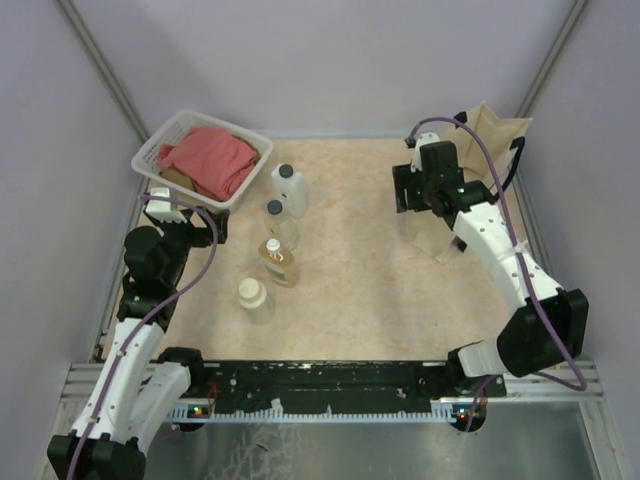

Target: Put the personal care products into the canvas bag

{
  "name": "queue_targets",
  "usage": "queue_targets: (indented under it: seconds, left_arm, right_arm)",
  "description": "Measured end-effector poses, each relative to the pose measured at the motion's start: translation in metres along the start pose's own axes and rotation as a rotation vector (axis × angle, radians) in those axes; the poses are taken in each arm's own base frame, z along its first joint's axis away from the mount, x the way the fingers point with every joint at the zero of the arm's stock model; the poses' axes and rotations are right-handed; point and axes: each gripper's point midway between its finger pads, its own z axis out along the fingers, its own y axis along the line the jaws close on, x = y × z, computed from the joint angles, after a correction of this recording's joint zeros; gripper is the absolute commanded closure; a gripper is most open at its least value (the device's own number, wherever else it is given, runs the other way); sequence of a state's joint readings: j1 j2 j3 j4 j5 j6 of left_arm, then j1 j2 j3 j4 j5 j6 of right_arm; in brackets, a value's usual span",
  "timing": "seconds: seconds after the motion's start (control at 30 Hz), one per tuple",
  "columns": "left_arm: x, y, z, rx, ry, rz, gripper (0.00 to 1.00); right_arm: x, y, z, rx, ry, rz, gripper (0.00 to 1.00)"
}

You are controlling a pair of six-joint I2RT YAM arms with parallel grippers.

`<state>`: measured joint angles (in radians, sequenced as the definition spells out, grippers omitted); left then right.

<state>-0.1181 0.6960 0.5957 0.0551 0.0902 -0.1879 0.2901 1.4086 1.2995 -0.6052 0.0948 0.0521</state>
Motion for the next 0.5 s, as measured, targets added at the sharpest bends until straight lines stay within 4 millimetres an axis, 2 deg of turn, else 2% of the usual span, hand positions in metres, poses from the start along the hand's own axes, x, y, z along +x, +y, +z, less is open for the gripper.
queue_targets:
  seconds: [0.3,0.5]
  left_arm:
    - [-0.002,-0.002,0.001,0.013,-0.007,-0.002,0.01]
    - [-0.001,-0.004,0.001,0.023,-0.005,-0.006,0.01]
  right_arm:
    - [0.033,0.053,-0.033,-0.173,0.034,-0.009,0.26]
    - [0.067,0.117,-0.044,-0.321,0.092,-0.114,0.25]
